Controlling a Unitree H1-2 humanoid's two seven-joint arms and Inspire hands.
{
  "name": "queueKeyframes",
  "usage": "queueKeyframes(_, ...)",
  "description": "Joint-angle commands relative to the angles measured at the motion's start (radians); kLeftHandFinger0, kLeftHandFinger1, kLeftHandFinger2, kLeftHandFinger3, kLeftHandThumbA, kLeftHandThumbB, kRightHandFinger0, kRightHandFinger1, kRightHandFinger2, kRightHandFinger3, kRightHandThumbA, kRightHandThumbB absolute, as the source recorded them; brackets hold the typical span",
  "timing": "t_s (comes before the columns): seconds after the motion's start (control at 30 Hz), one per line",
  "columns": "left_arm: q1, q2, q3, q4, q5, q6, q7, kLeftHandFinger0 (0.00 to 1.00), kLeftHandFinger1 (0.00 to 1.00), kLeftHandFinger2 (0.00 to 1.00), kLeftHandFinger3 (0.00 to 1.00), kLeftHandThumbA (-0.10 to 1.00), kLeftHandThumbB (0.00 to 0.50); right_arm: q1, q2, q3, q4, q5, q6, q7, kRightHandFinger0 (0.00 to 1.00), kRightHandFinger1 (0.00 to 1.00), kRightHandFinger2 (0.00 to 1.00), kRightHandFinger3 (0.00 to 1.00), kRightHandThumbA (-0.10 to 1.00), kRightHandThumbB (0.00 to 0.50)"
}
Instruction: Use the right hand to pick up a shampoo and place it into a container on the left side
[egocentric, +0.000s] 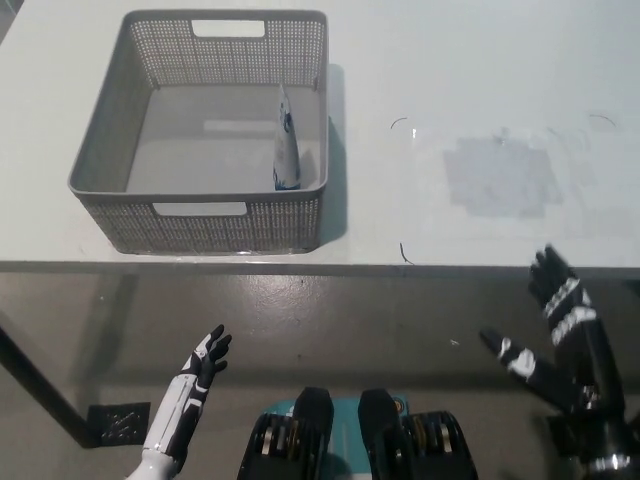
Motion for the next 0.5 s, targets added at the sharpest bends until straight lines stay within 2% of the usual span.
queueKeyframes(0.0, -0.004, 0.006, -0.001, -0.011, -0.005, -0.024, -0.004, 1.0, 1.0, 1.0, 1.0, 1.0, 0.257, 0.045, -0.004, 0.018, -0.009, 0.047, -0.029, 0.069, 1.0, 1.0, 1.0, 1.0, 1.0, 0.195)
queueKeyframes(0.2, -0.001, 0.009, 0.003, -0.014, 0.001, -0.031, 0.004, 1.0, 1.0, 1.0, 1.0, 1.0, 0.252, 0.066, -0.002, 0.011, 0.107, 0.053, -0.066, 0.095, 1.0, 1.0, 1.0, 1.0, 0.95, 0.268)
queueKeyframes(0.37, 0.0, 0.007, 0.003, -0.013, -0.002, -0.031, 0.004, 1.0, 1.0, 1.0, 1.0, 1.0, 0.259, 0.068, 0.003, 0.008, 0.127, 0.059, -0.051, 0.105, 1.0, 1.0, 1.0, 1.0, 0.93, 0.26)
queueKeyframes(0.4, -0.002, 0.006, 0.003, -0.007, -0.006, -0.036, 0.002, 1.0, 1.0, 1.0, 1.0, 1.0, 0.26, 0.071, 0.004, 0.008, 0.132, 0.063, -0.044, 0.109, 1.0, 1.0, 1.0, 1.0, 0.9, 0.261)
queueKeyframes(0.47, -0.003, 0.006, 0.003, -0.001, -0.012, -0.039, 0.0, 1.0, 1.0, 1.0, 1.0, 1.0, 0.259, 0.079, 0.005, 0.011, 0.132, 0.064, -0.028, 0.114, 1.0, 1.0, 1.0, 1.0, 0.92, 0.268)
